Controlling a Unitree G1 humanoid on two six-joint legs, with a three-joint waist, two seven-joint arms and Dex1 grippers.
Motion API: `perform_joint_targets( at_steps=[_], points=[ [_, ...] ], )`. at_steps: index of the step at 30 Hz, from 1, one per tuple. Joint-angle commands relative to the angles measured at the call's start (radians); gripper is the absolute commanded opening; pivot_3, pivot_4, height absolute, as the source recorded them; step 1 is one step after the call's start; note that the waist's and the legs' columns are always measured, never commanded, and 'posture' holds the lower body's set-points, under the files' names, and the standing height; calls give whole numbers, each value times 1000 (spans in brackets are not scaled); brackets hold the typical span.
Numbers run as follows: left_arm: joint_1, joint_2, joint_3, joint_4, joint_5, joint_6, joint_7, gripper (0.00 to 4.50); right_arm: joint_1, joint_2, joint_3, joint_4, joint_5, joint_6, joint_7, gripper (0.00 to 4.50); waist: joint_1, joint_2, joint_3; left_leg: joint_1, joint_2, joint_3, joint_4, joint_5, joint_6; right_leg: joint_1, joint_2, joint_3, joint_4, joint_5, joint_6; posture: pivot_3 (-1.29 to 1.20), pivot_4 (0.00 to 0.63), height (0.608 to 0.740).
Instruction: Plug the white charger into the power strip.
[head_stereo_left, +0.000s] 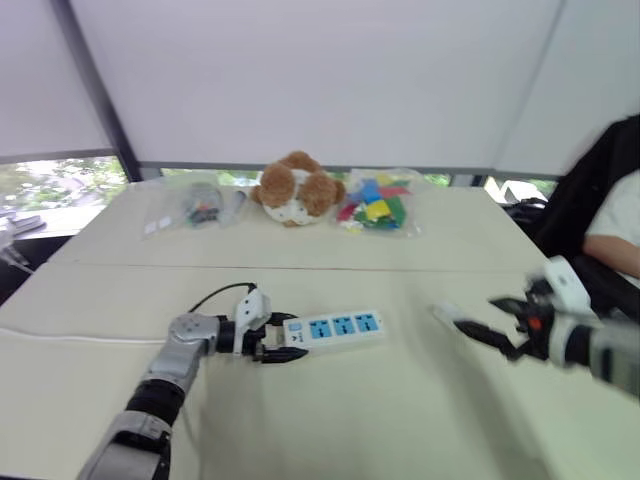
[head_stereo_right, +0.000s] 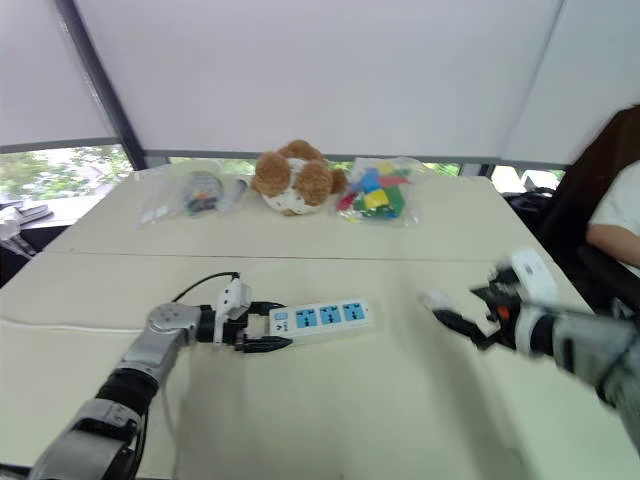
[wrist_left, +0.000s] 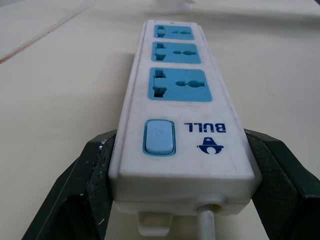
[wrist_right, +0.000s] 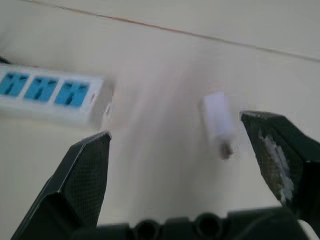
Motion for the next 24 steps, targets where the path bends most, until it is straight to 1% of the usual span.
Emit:
perform_joint_targets(
  at_steps=[1,2,3,6,8,10,13,16,20,24],
  points=[
    [-27,2,-85,43,65,-35,-103,3026,-246,-87,260,230,-123,12,206,4500,1,0,0,0,0,0,0,0,0,0,0,0,0,0,0,0,150,739],
    [-32,-1,-90,51,70,-39,-107,3026,-316,-101,333,293,-155,17,266,4500,1,1,0,0,0,0,-1,-1,2,0,0,0,0,0,0,0,150,739],
    [-34,-6,-90,61,72,-47,-106,3026,-429,-90,438,399,-219,13,345,4500,4,0,0,0,0,0,-1,-2,3,-1,0,0,0,0,1,0,150,739],
    [-23,-20,-88,69,73,-52,-93,3026,-704,-16,688,706,-413,-50,544,4500,3,3,-1,-6,0,0,2,-4,8,-5,0,-1,0,1,5,0,150,739],
    [-7,-27,-84,64,73,-55,-79,3026,-834,49,801,892,-519,-112,660,4500,6,4,-1,-16,0,0,4,-4,7,-14,0,-1,1,2,6,0,150,739],
    [13,-34,-76,52,71,-56,-60,3026,-941,132,875,1085,-614,-184,741,4500,8,6,-1,-16,0,1,3,-4,7,-15,0,-1,1,2,7,0,150,739],
    [41,-44,-67,33,70,-54,-33,3026,-1030,228,915,1295,-710,-268,809,4500,16,8,-1,-16,0,1,3,-4,7,-15,-1,-2,1,2,7,0,150,739],
    [86,-52,-64,-4,68,-47,-1,3026,-1072,306,924,1440,-788,-338,836,4500,22,10,-2,-16,-1,2,3,-4,7,-15,-2,-2,1,2,7,0,150,739],
    [142,-53,-68,-66,66,-28,33,3026,-1081,345,921,1533,-879,-429,859,4500,26,12,-2,-15,-1,2,4,-3,6,-14,-2,-2,3,2,7,0,150,739],
    [172,-51,-66,-93,66,-17,65,3026,-1084,382,895,1584,-931,-466,852,4500,25,18,-5,-14,-1,2,4,-3,5,-14,-2,-2,3,2,8,0,150,739]
  ],
)
